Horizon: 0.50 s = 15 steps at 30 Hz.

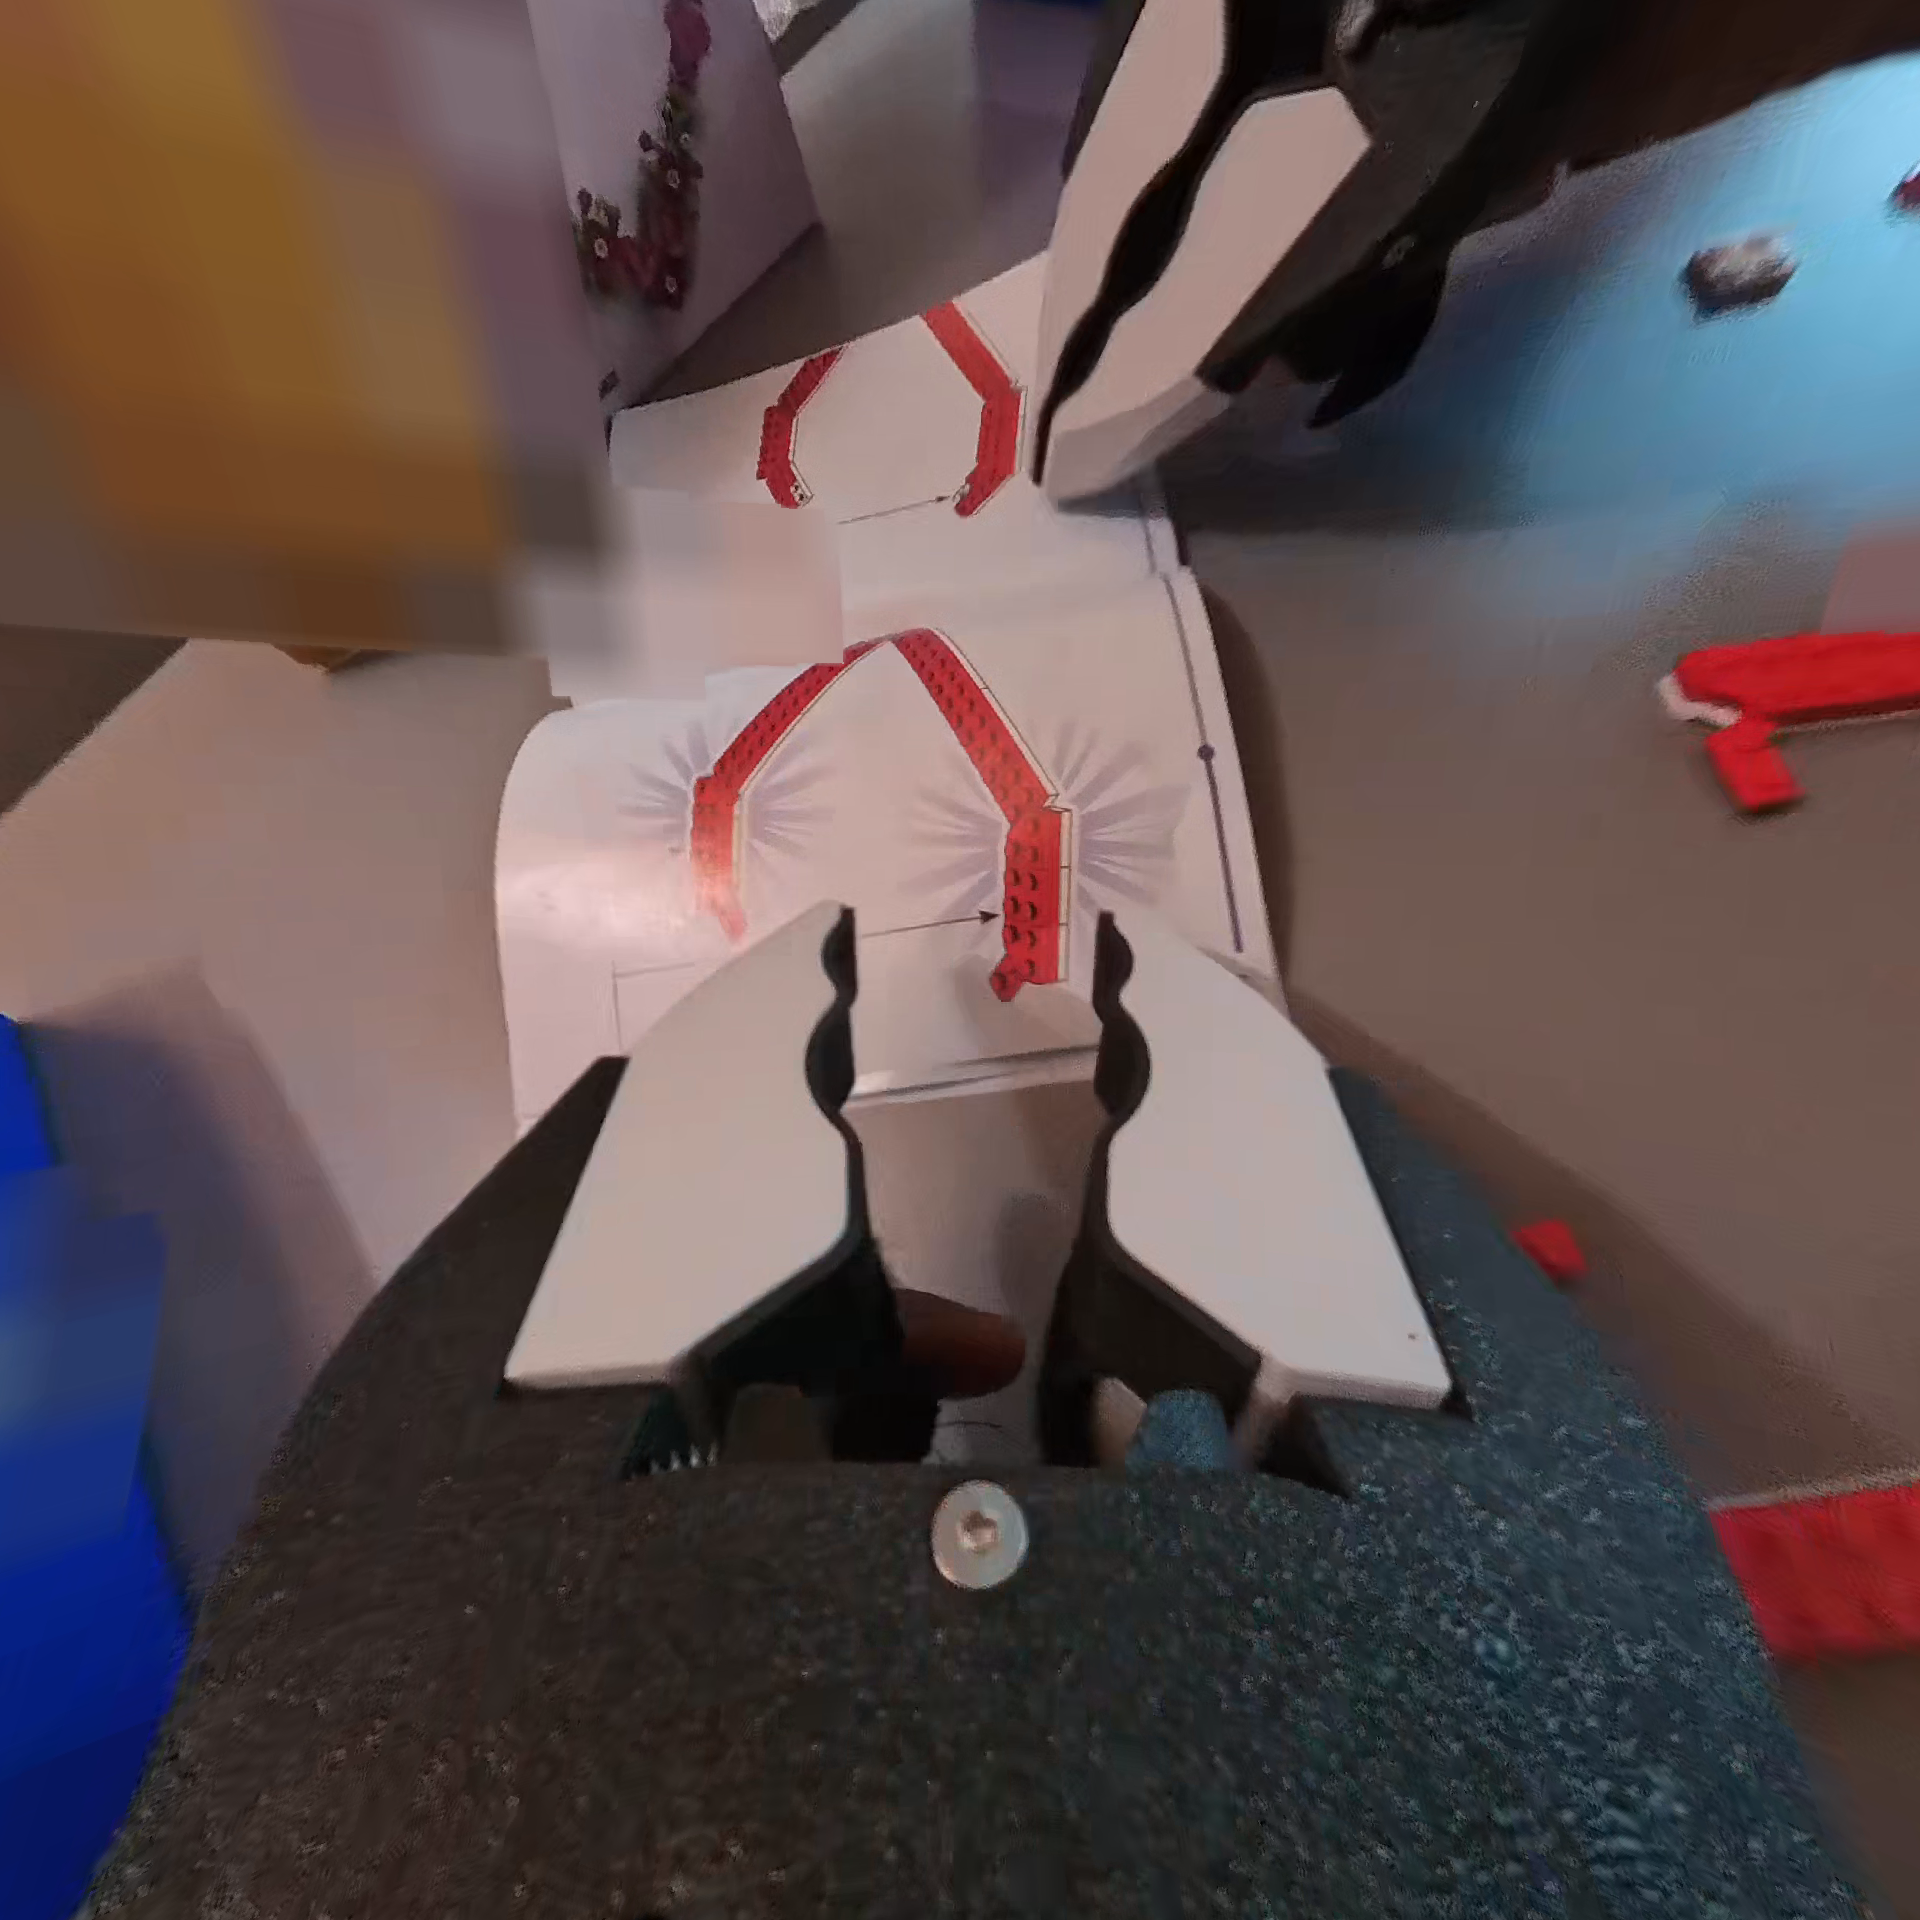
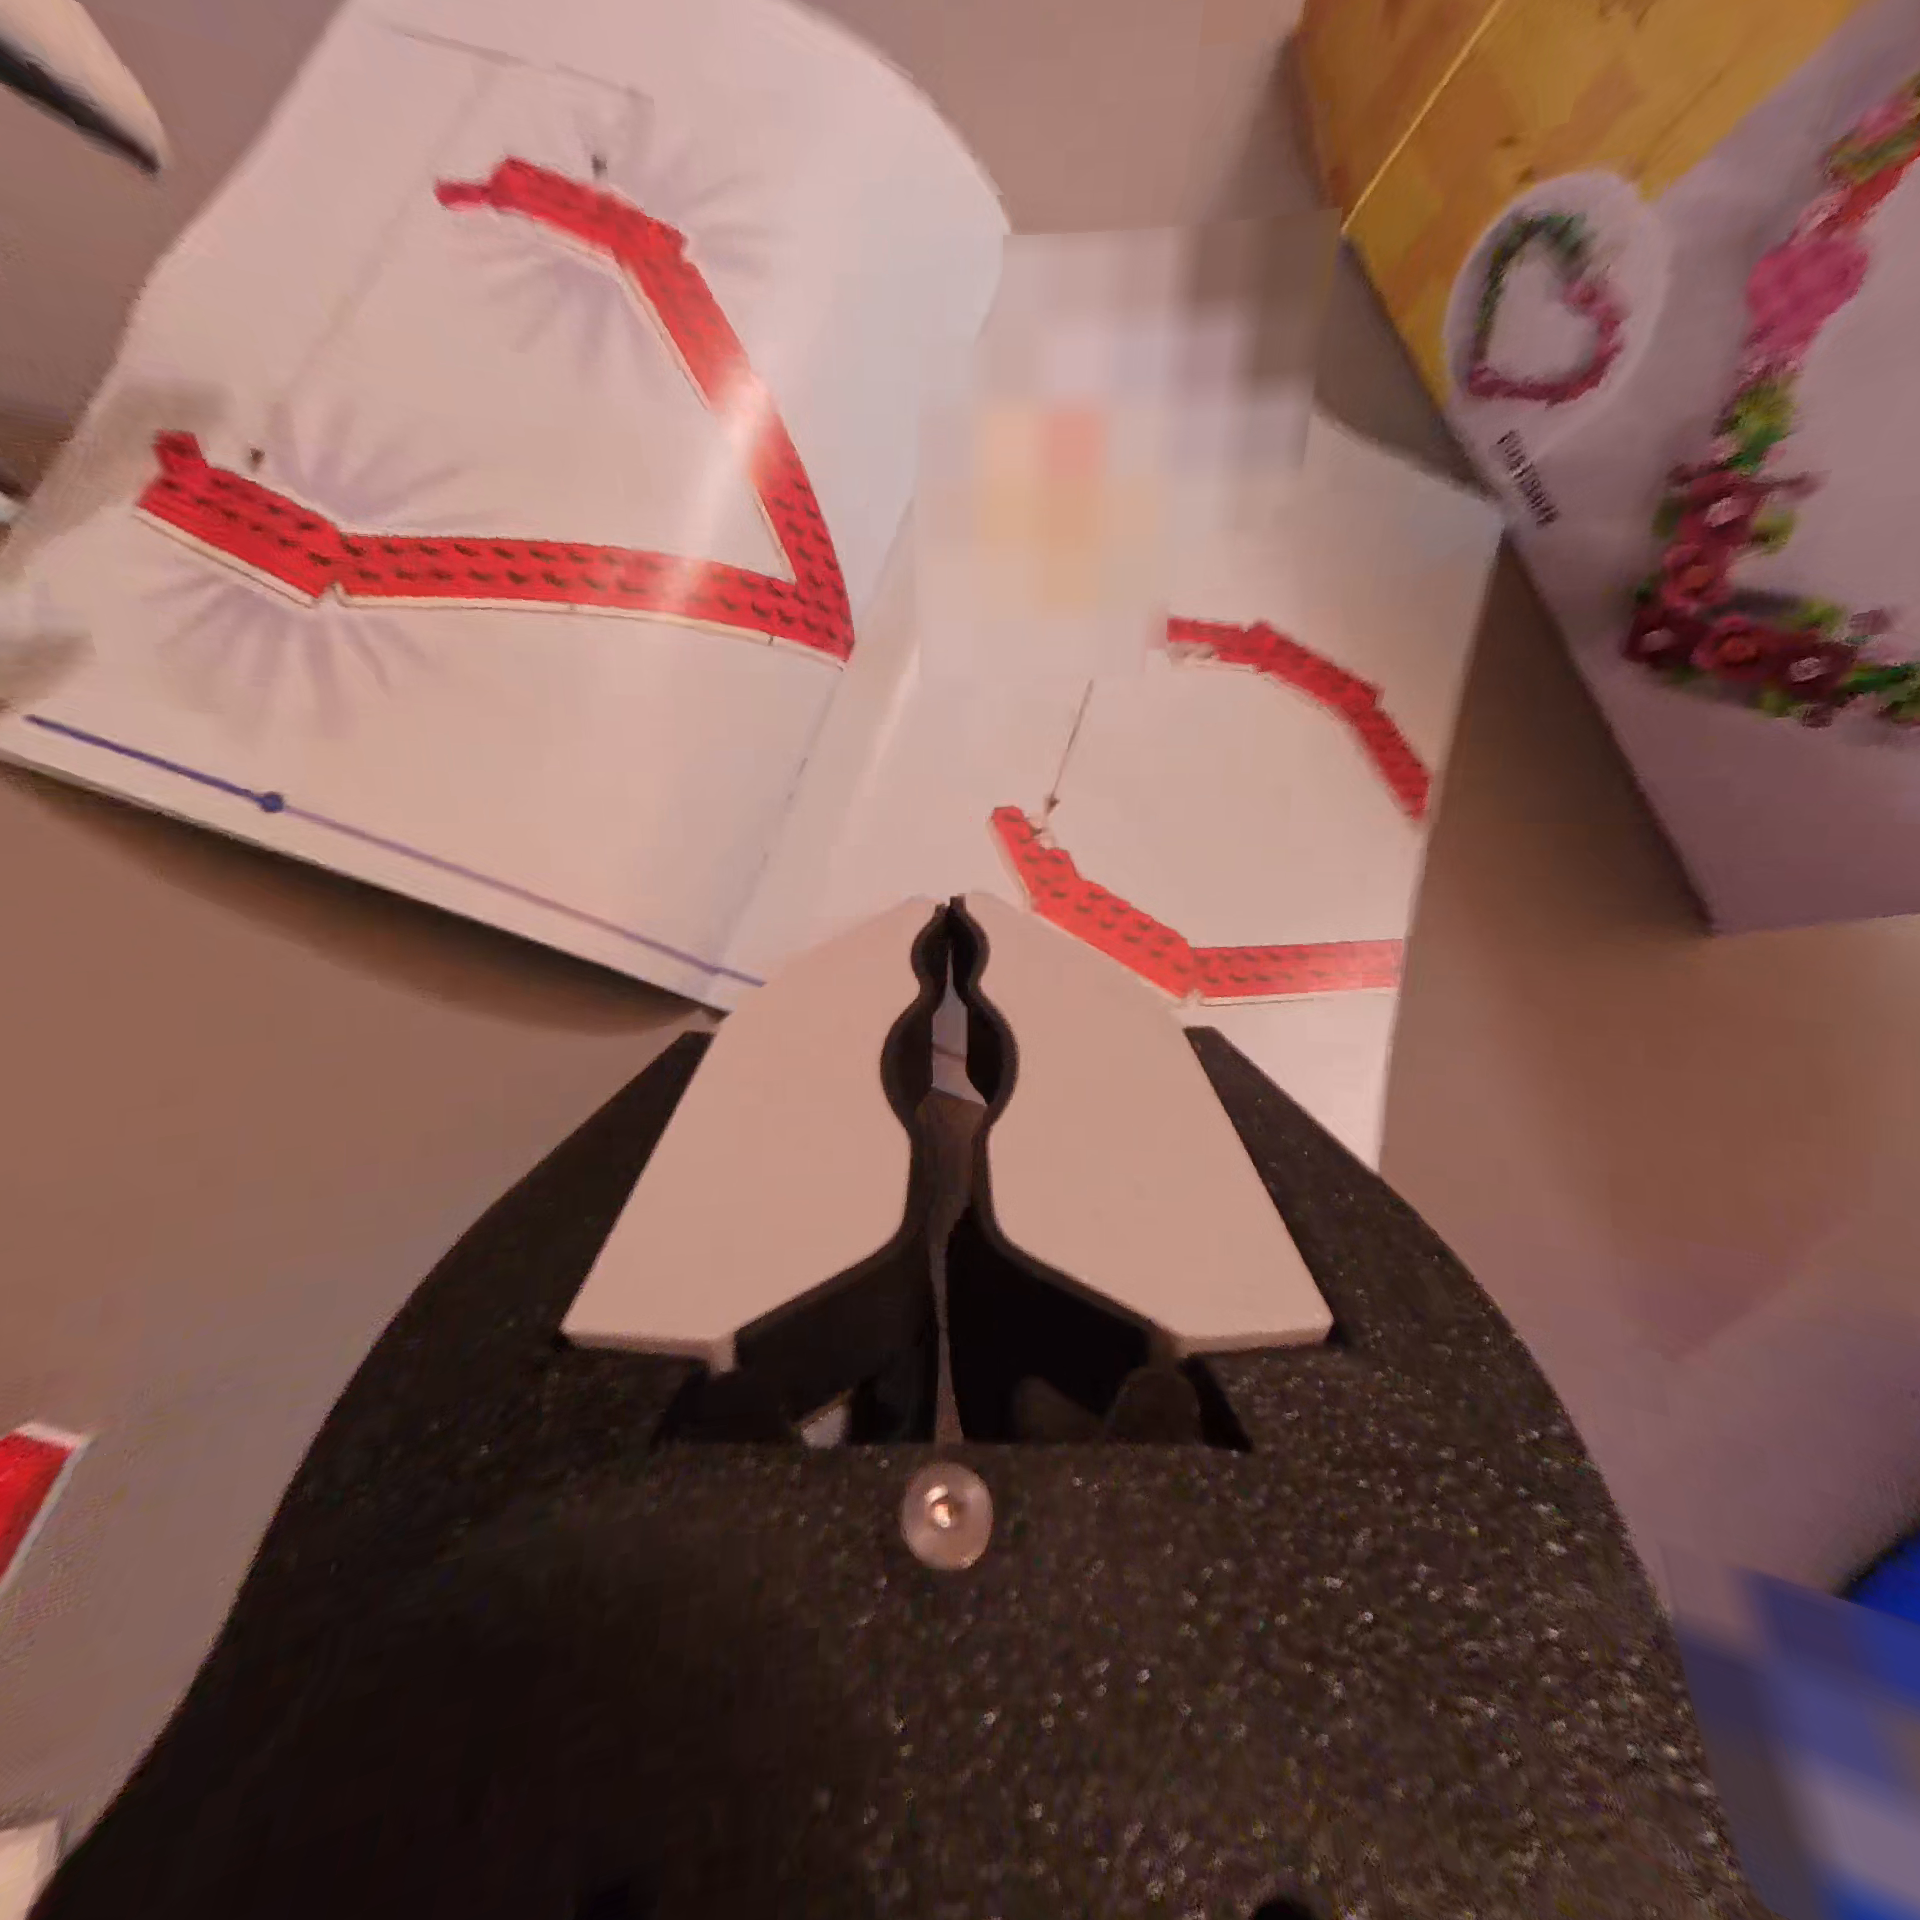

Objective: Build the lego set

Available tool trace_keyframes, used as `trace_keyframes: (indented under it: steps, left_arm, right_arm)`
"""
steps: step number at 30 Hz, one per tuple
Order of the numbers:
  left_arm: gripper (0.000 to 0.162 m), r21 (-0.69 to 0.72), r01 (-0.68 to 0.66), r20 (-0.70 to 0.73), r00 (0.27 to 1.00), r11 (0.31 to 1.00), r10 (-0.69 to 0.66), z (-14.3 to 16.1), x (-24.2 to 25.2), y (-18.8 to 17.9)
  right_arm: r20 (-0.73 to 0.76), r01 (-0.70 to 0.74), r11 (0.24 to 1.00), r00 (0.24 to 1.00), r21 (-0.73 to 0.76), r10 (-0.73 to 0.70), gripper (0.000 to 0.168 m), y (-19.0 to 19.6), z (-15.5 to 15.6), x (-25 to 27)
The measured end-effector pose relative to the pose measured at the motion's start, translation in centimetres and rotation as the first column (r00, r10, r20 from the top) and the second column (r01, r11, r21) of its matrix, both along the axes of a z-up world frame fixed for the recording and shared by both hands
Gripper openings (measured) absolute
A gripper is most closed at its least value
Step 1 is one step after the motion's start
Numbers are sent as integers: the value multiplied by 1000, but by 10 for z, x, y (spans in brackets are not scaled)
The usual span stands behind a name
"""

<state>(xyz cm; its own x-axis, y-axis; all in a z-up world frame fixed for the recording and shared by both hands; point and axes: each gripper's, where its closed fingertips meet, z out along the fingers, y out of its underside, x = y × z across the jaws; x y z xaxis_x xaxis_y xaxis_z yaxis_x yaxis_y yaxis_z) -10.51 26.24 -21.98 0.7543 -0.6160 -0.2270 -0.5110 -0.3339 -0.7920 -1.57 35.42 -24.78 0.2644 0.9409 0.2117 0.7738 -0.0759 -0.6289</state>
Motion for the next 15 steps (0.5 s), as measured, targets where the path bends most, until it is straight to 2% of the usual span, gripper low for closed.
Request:
trace_keyframes:
  steps: [4,6,9,12,15]
  left_arm:
    - [66,-39,33,-23,999,999,-34,-9,19,5]
    - [70,-45,49,-118,992,998,-54,-17,21,5]
    - [68,-27,51,-165,985,998,-54,-17,15,7]
    - [56,-17,-52,-234,971,998,47,-17,-19,16]
    - [49,-6,-146,-257,956,989,140,-12,-46,19]
  right_arm:
    - [0,53,997,999,-59,-53,0,-15,-4,-5]
    - [26,79,996,997,-37,-78,0,-24,-4,-4]
    - [26,93,995,995,-31,-92,0,-40,-3,-7]
    - [-3,33,992,999,-123,-33,0,-61,-2,-9]
    - [-69,68,989,995,-133,-77,0,-53,7,2]
